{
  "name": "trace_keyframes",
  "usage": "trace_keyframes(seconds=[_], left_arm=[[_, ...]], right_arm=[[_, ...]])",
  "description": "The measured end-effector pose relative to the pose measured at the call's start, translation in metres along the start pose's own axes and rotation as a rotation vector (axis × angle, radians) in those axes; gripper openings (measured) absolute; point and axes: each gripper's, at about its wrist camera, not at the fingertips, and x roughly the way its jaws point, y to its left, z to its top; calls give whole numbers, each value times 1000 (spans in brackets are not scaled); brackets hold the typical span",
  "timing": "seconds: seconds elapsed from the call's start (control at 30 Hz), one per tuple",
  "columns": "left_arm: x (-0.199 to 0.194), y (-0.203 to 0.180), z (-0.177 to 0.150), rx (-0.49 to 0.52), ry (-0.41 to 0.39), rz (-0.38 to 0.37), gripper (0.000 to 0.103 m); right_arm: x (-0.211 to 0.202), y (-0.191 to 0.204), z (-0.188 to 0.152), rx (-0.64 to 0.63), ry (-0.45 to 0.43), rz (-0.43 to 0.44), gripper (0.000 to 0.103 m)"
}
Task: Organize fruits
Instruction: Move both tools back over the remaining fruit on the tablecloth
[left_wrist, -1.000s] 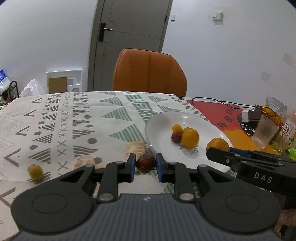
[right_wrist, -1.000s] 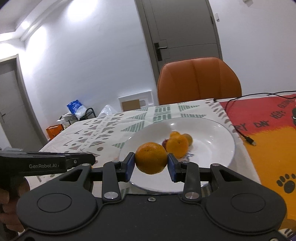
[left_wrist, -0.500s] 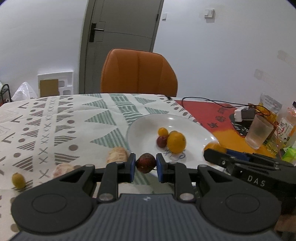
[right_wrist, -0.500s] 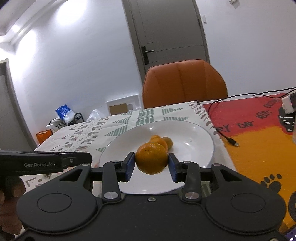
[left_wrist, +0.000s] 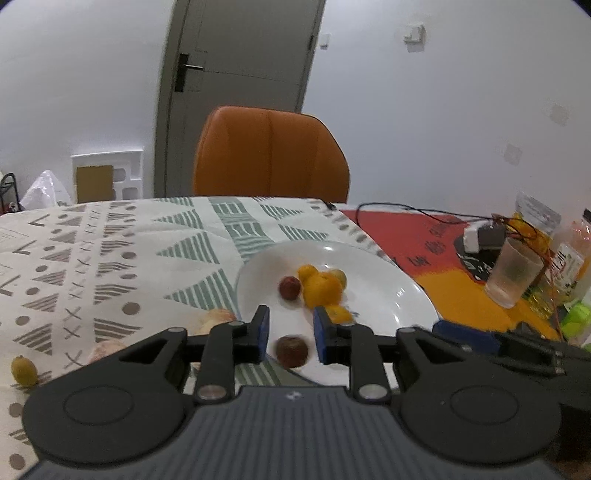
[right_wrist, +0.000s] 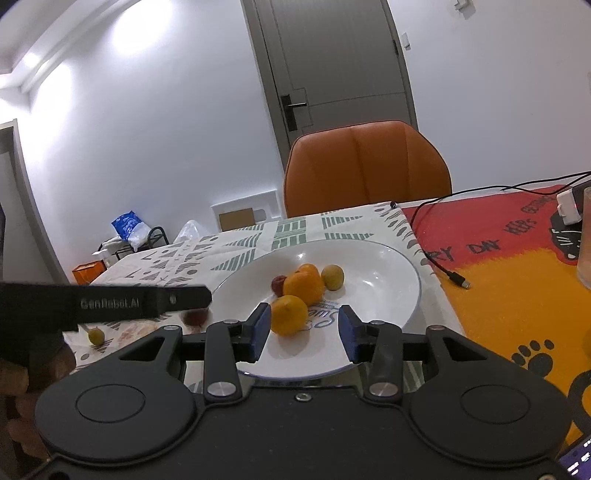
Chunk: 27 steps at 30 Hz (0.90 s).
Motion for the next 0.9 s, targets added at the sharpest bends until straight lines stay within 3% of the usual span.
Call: trace_keyframes(seconds=[0.2,0.37,0.57,0.67,0.8,0.9], left_arm=[[-10,11,3,-24,-12,22,30],[-21,20,1,-44,-9,42,40],[-50,34,-2,-83,-56,91,77],[-62,40,-4,-86,-66,120,81],[-75,47,-5,-92,-74,151,83],[-87,53,-8,-98,-89,169,90]], right_arm=[[2,6,-1,-10,10,13,41],[-3,15,-1,-16,7,21,41],[-9,24,-2,-7,20,32,41],[-14,27,-2,6,22,34,42],[-23,33,-1,18,8,34,58],[-28,38,0,17,3,35,59]])
